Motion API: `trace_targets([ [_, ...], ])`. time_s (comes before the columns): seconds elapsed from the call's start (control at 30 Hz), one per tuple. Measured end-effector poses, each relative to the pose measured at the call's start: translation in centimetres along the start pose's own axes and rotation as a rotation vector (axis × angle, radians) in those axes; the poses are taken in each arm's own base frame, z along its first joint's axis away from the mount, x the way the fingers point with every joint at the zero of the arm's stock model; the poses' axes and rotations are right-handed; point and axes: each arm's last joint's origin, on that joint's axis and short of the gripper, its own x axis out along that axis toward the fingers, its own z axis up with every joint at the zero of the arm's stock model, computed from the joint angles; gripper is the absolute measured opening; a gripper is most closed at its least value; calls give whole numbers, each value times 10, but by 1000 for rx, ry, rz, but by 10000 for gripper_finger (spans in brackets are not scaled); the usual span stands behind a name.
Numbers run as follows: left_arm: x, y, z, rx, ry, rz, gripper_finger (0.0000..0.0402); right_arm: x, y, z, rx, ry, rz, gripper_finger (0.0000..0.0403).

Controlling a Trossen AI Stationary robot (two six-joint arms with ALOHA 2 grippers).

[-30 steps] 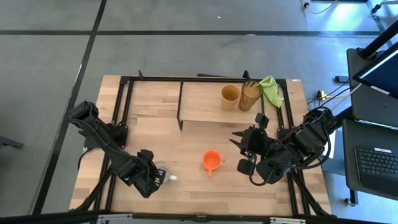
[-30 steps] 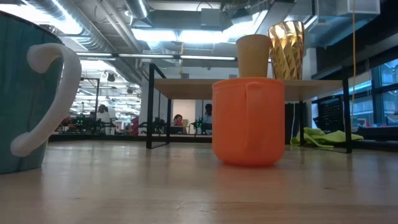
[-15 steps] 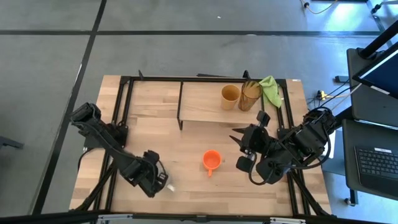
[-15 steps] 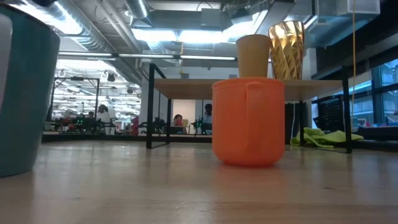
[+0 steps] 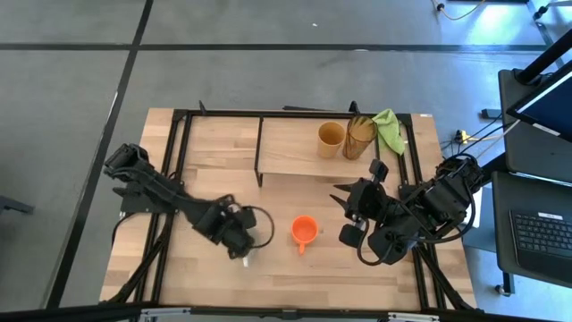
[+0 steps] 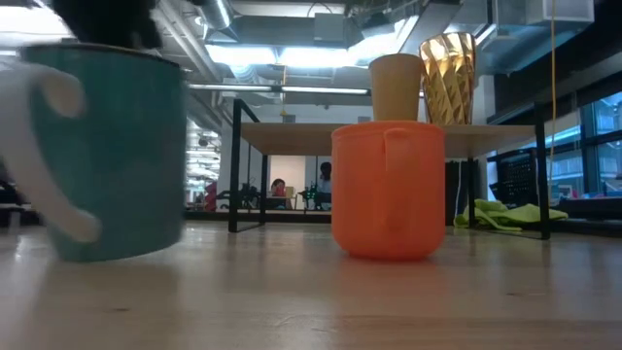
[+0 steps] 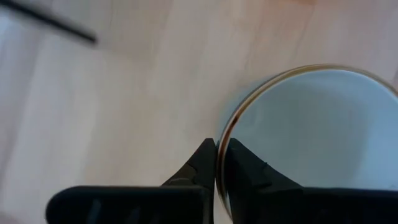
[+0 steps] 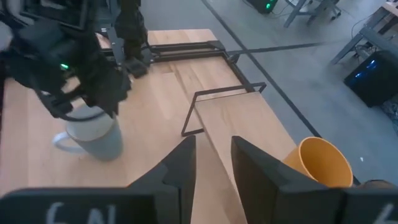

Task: Stack small to large cups/mugs on shelf
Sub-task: Put the blue mug on the shelf

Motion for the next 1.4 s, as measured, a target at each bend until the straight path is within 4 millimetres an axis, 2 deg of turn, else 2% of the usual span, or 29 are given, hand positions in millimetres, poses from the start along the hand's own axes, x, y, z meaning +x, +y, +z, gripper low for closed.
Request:
trace_targets([
  [0.1, 5, 6, 15, 96, -31, -38, 12, 0, 0, 0, 20, 0, 0, 103],
  [0.33, 15, 24, 33, 110, 9, -85, 13, 0, 0, 0, 69, 2, 2, 103],
  [0.57, 19, 30, 36, 116, 22, -70, 48, 0, 0, 0, 71, 5, 6, 103],
  [0.93, 14, 34, 37, 86, -24, -19, 74, 0, 0, 0, 61, 7, 8, 103],
  [1.1, -11, 54, 35, -165, -69, -11, 84, 0, 0, 0, 41, 7, 8, 103],
  [1.23, -36, 69, 19, -541, -22, -33, 88, 2, -1, 1, 42, 8, 1, 103],
  [1.3, -41, 68, 12, -689, 17, -48, 87, 2, -1, 1, 36, 4, -5, 103],
  [1.4, -41, 58, 5, -810, 81, -61, 88, 2, -2, 1, 17, -12, -25, 103],
])
